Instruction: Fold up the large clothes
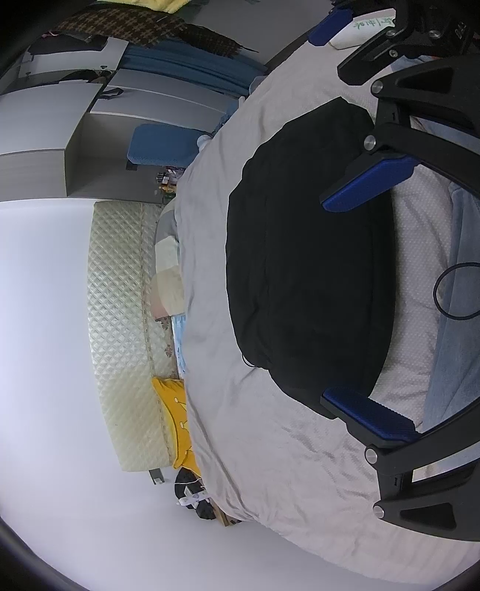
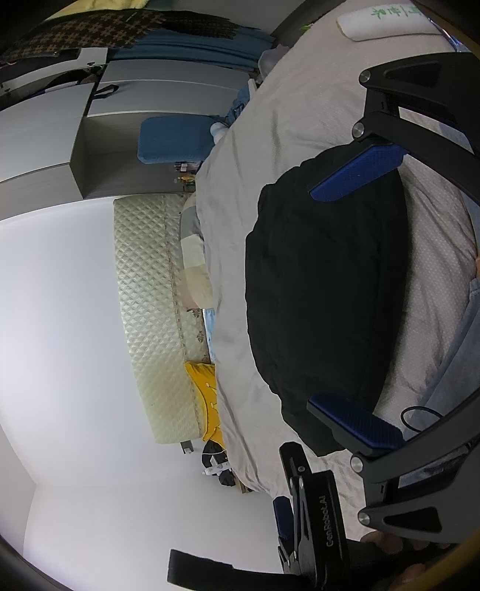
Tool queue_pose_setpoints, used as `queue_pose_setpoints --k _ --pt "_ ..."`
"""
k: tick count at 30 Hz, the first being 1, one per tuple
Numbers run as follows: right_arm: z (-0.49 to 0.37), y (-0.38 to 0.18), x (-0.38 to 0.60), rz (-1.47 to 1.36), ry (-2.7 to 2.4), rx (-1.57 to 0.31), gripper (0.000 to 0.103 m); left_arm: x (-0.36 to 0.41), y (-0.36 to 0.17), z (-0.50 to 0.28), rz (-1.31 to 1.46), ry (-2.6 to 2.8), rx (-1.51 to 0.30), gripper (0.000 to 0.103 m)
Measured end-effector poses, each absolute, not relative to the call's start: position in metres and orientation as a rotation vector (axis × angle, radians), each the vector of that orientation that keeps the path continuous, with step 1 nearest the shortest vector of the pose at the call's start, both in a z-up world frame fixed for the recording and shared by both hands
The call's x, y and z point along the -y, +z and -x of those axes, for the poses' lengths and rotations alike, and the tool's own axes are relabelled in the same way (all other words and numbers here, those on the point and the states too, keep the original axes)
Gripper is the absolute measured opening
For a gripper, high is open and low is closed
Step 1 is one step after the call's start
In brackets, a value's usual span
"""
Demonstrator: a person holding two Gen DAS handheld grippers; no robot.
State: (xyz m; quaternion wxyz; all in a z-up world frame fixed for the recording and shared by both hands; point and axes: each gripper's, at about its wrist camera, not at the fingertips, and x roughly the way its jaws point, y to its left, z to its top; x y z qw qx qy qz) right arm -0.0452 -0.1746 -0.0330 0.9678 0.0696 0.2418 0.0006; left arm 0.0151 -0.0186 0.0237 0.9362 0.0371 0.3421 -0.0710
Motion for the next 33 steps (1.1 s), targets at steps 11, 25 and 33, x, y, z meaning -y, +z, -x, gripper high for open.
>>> queue_pose_setpoints --k 11,25,33 --pt "0.0447 -0.0327 0.1758 -0.138 -0.003 -0.483 0.103 0.0171 0.0239 -0.0155 -0.075 -0.149 -0.699 0.096" --pt "0.0489 -0.0318 0.1742 -0.135 -0.008 -0.479 0.103 0.0212 0.0201 -0.0147 -0.071 -0.145 -0.701 0.096" --pt "0.0477 -0.0336 0.1740 -0.136 -0.005 -0.487 0.103 0.0214 0.0184 -0.0165 -0.069 -0.152 -0.699 0.096"
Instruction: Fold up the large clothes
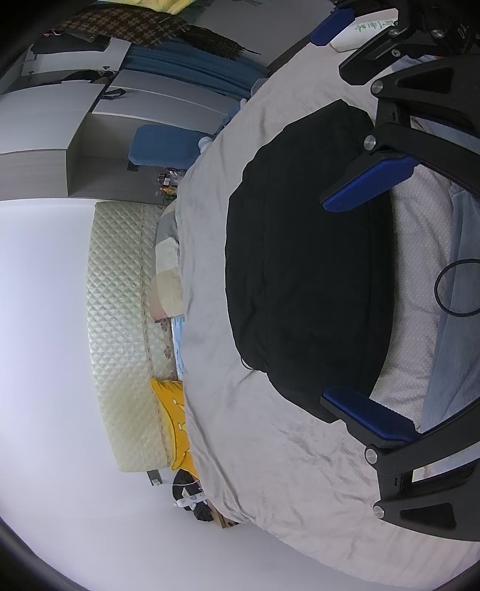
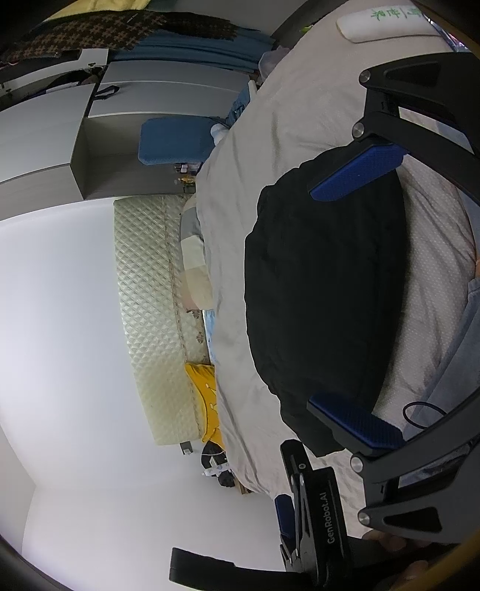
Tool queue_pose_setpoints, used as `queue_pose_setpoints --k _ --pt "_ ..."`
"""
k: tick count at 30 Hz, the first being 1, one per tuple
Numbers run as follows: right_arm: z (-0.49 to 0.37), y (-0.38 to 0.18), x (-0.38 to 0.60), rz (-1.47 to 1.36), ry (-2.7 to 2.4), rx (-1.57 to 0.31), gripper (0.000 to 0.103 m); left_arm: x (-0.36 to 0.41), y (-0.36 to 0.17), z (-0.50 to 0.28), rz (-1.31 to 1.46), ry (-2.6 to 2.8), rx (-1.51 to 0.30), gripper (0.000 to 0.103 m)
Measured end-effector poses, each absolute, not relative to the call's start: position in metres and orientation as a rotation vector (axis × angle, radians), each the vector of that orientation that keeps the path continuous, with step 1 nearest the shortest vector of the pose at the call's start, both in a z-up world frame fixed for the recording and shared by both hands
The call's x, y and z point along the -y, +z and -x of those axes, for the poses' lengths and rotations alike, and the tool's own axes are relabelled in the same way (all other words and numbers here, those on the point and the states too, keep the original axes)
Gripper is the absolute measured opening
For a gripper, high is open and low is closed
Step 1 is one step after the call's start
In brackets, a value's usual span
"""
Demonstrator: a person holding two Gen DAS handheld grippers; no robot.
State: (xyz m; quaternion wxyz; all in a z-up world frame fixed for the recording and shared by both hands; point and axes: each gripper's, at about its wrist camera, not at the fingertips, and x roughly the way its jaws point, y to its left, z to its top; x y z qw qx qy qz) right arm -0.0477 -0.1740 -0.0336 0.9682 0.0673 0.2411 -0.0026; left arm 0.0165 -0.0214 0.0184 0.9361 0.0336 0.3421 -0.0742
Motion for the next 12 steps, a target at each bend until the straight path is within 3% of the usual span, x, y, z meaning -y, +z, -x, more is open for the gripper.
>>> queue_pose_setpoints --k 12 --pt "0.0428 -0.0423 0.1802 -0.157 -0.016 -0.511 0.103 0.0211 0.0108 -0.0172 -0.039 -0.178 -0.718 0.096"
